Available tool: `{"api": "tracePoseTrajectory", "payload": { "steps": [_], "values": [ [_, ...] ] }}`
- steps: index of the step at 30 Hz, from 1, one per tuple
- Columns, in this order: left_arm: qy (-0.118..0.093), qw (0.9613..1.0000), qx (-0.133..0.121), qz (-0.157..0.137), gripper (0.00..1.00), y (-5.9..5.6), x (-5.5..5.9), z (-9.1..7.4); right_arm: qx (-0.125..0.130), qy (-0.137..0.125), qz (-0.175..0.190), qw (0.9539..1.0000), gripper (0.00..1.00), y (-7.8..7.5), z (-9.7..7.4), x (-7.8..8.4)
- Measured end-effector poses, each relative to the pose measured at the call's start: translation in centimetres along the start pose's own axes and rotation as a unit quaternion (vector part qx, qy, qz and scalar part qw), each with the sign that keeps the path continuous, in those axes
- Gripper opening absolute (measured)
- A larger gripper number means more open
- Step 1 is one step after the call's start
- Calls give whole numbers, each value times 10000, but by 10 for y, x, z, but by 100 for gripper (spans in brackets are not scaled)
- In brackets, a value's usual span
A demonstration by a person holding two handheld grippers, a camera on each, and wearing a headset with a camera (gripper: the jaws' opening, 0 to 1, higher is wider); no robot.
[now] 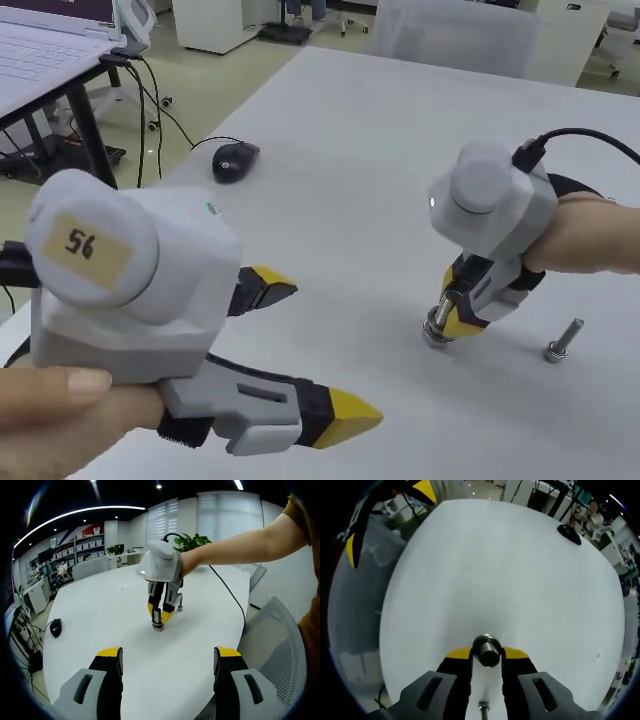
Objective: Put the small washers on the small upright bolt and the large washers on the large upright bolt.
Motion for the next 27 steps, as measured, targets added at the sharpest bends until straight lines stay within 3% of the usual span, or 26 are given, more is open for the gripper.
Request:
{"api": "tracePoseTrajectory", "payload": {
  "steps": [8,27],
  "values": [
    [64,9999,13,-94,73,-4,6,-1,-20,10,8,10000,22,2,3,0],
    [25,9999,8,-157,73,-9,5,-3,-49,-24,93,9999,22,5,5,3]
  ]
}}
Point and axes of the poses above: the centre of the closed fingertips' face, and the gripper's own axes: z roughly forward along the fingers, y roughly to its left, x roughly out of its underside, the point moved 7 cm from there along -z, roughly backward along the fingers, and after that the axes turned 4 degrees about x, right-handed, at the moved point
